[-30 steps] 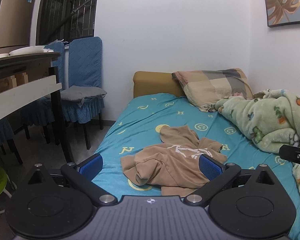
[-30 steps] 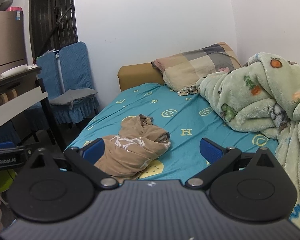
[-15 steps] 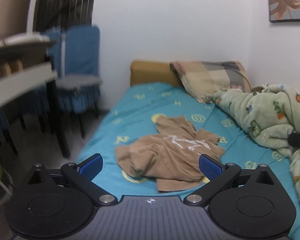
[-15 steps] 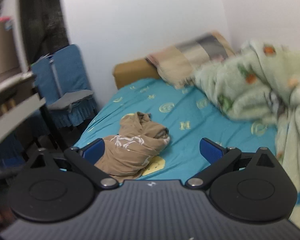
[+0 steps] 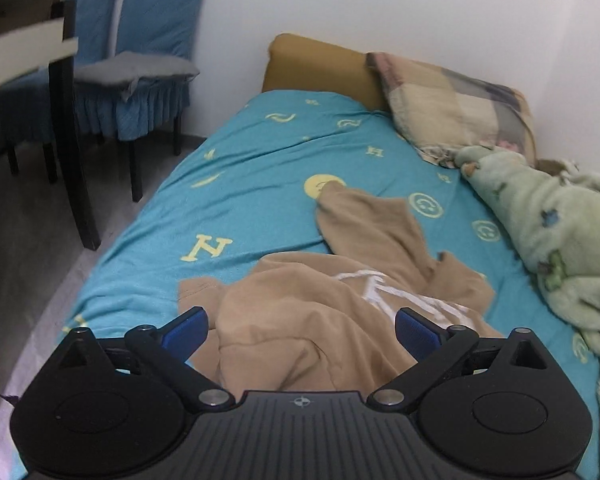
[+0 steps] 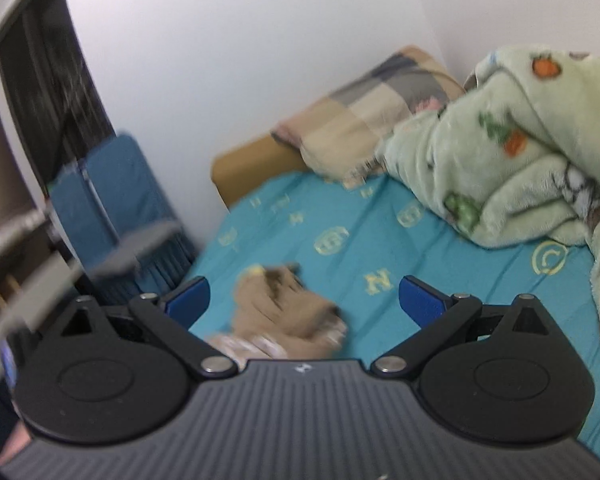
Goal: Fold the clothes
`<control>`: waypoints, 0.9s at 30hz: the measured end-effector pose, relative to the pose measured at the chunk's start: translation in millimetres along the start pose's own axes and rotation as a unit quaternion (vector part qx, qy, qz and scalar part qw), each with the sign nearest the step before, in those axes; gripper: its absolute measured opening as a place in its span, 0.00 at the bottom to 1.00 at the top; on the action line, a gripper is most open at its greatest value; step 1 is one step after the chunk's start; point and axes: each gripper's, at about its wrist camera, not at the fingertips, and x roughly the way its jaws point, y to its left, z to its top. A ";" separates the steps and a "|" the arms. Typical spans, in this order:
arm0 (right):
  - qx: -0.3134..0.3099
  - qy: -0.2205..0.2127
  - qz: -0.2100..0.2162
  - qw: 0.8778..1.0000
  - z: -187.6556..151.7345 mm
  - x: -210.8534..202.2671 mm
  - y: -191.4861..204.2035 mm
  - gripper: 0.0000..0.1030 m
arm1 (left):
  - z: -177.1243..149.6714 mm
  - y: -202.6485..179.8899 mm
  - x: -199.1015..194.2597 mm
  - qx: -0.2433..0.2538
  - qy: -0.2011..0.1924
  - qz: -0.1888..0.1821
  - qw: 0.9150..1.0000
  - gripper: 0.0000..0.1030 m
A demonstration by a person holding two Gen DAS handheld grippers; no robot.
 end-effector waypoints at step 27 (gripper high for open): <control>-0.066 -0.009 -0.023 0.998 -39.8 49.0 6.3 0.99 | -80.0 -32.6 -149.6 0.083 -0.039 -0.219 0.971 0.03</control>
